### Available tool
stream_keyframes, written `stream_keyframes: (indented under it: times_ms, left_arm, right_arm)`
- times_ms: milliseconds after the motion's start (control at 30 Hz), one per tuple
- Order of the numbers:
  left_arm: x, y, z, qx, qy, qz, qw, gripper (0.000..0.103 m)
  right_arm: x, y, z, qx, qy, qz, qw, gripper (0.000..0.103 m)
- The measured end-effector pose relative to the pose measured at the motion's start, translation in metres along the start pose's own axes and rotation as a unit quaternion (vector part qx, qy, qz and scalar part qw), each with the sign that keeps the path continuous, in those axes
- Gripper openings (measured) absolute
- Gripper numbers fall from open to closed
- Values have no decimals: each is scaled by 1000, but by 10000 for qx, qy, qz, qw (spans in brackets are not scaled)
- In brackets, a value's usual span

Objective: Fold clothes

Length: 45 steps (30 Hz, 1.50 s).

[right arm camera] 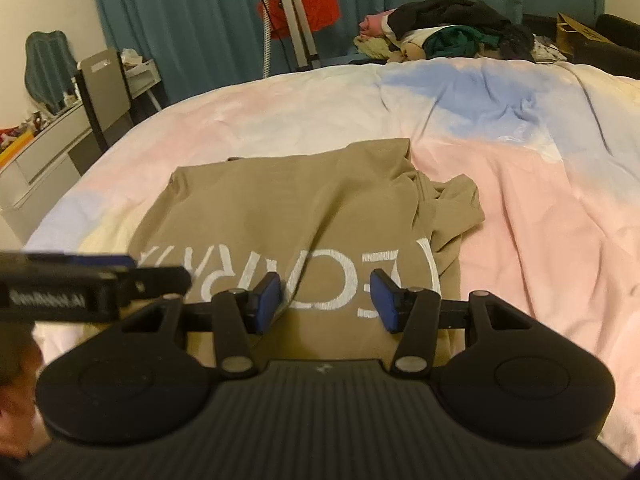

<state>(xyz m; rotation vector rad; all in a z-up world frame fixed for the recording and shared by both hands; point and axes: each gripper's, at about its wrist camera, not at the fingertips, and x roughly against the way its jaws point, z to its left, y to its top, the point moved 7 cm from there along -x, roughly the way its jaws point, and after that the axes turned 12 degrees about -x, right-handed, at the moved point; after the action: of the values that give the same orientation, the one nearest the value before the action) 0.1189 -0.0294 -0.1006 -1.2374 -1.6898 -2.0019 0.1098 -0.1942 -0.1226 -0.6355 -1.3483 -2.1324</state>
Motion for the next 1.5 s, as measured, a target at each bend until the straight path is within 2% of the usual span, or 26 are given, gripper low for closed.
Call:
stream_keyframes:
  times_ms: [133, 200, 233, 267, 367, 433, 500, 533, 567, 633, 700, 767, 800, 833, 900, 933, 967, 1033, 1133, 1333, 1433, 1500]
  left_arm:
    - [22, -1, 7, 607, -342, -85, 9975, 83]
    - [34, -4, 12, 1105, -643, -117, 9917, 84]
    - [39, -7, 14, 1350, -798, -125, 9876, 85]
    - [44, -11, 17, 1591, -951, -130, 9826, 86]
    - [45, -26, 24, 2245, -1294, 18, 9658, 90]
    - [34, -38, 31, 2771, -1488, 251, 9489, 90]
    - [16, -51, 39, 3370, -1724, 527, 9241, 88]
    - [9, -56, 42, 3668, -1824, 593, 9103, 83]
    - [1, -62, 46, 3959, -1913, 640, 8958, 82]
    - [-8, -67, 55, 4423, -2000, 620, 8721, 79]
    - [-13, -67, 64, 4710, -1991, 481, 8581, 69]
    - [-17, -65, 72, 4903, -1873, 396, 8503, 63]
    - [-19, -64, 74, 4970, -1830, 362, 8474, 59]
    - [-20, -63, 75, 4996, -1784, 334, 8470, 51]
    - [-19, -62, 74, 4922, -1692, 301, 8534, 47]
    - [-17, -61, 74, 4887, -1670, 275, 8559, 41]
    - [-14, -59, 73, 4891, -1685, 225, 8555, 38]
    - [-4, -54, 74, 4941, -1764, 108, 8512, 28]
    - [16, -39, 69, 4940, -1920, -73, 8479, 25]
    - [48, 22, 41, 4714, -2315, -279, 8505, 23]
    - [41, 68, 7, 4583, -2419, -219, 8550, 23]
    - [30, 102, -20, 4457, -2481, -168, 8600, 23]
  right_arm:
    - [15, 1, -7, -804, 299, 139, 9962, 55]
    - [21, -2, -10, -1392, 581, 356, 9879, 66]
    - [24, -5, -12, -1729, 785, 478, 9806, 80]
    - [28, -8, -14, -2130, 1028, 601, 9698, 86]
    - [30, -23, -21, -3228, 1515, 1048, 9284, 86]
    - [25, -37, -28, -3849, 1586, 1265, 9004, 85]
    - [18, -52, -39, -4419, 1449, 1378, 8745, 86]
    - [13, -58, -45, -4582, 1346, 1397, 8674, 86]
    - [10, -60, -49, -4650, 1312, 1360, 8649, 85]
    - [6, -58, -56, -4760, 1320, 1165, 8616, 85]
    - [2, -54, -60, -4863, 1315, 963, 8584, 85]
    - [0, -49, -62, -4926, 1283, 780, 8572, 84]
    - [0, -47, -62, -4889, 1248, 685, 8607, 82]
    - [1, -44, -61, -4818, 1162, 590, 8665, 72]
    - [2, -39, -61, -4690, 960, 423, 8769, 49]
    - [3, -36, -63, -4682, 902, 339, 8783, 32]
    - [4, -35, -64, -4727, 940, 275, 8758, 25]
    - [12, -31, -64, -4773, 1065, 134, 8722, 20]
    - [34, -15, -57, -4674, 1227, -122, 8754, 17]
    - [91, 36, -66, -4743, 1588, -440, 8648, 17]
    - [116, 71, -87, -4766, 1604, -720, 8614, 17]
    - [127, 97, -105, -4711, 1501, -928, 8643, 17]
